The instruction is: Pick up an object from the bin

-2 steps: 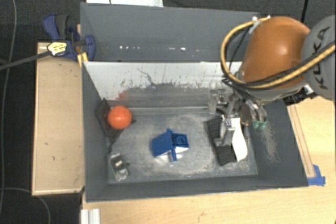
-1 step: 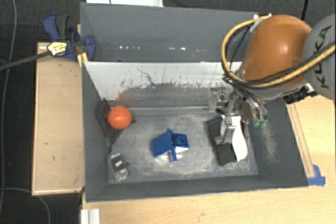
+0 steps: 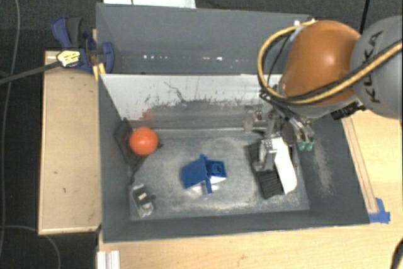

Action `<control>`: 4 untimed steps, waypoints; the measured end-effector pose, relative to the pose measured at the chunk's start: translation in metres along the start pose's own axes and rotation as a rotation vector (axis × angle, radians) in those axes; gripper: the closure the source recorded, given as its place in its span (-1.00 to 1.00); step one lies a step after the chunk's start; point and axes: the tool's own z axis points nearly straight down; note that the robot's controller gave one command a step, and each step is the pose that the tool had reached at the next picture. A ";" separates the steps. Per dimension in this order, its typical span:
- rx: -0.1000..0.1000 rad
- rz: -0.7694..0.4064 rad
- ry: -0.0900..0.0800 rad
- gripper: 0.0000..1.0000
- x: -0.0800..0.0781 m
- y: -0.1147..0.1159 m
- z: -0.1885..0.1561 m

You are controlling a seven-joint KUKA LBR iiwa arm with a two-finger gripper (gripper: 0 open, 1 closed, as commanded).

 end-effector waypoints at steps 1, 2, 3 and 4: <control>0.000 -0.008 -0.001 -1.00 0.003 0.018 0.049; -0.002 0.047 0.000 -1.00 -0.009 0.026 0.088; 0.002 -0.078 -0.002 -1.00 -0.010 0.067 0.113; 0.000 -0.112 -0.002 -1.00 -0.007 0.083 0.118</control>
Offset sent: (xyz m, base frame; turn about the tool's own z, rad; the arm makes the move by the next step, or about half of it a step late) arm 0.0222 0.0269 -0.1087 -0.0085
